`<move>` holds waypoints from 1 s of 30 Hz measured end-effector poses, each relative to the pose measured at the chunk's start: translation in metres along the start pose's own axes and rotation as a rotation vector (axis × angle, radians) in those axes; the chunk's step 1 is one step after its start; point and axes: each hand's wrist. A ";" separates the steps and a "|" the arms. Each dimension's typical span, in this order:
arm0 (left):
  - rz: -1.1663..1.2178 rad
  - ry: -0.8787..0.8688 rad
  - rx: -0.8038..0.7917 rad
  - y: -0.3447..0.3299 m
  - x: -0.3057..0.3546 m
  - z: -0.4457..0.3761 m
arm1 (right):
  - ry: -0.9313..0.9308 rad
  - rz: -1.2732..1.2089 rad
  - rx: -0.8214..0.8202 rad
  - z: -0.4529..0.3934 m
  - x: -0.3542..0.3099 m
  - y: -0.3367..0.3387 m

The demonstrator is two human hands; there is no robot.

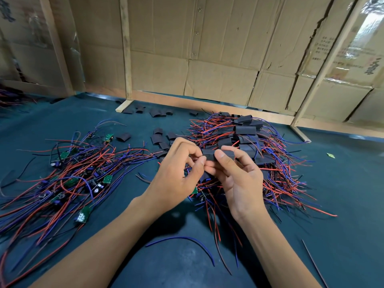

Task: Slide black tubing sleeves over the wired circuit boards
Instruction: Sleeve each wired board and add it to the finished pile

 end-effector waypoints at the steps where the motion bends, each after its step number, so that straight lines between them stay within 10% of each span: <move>1: 0.009 -0.001 -0.008 -0.001 0.001 0.000 | 0.020 0.011 -0.005 -0.001 0.001 0.001; 10: 0.269 0.202 -0.188 0.010 -0.001 -0.004 | 0.582 1.085 -0.474 -0.002 -0.003 0.026; 16: 0.329 0.238 -0.358 0.013 0.001 -0.003 | 0.771 1.561 -0.306 0.007 0.000 0.013; 23: 0.345 0.327 -0.480 0.014 -0.003 -0.007 | 0.762 1.732 -0.309 0.007 -0.002 0.006; 27: 0.620 0.589 -0.069 0.038 -0.036 -0.028 | 0.666 1.701 -0.220 0.002 -0.015 0.022; 30: 0.241 0.548 -0.040 0.049 -0.068 -0.028 | 0.565 1.575 -0.179 -0.003 -0.020 0.028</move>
Point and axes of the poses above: each hand's wrist, its own z-axis away from the middle knuckle, its own y-axis out of the back of the hand, x = y × z, and after that the axes turned 10 degrees about -z, right-handed
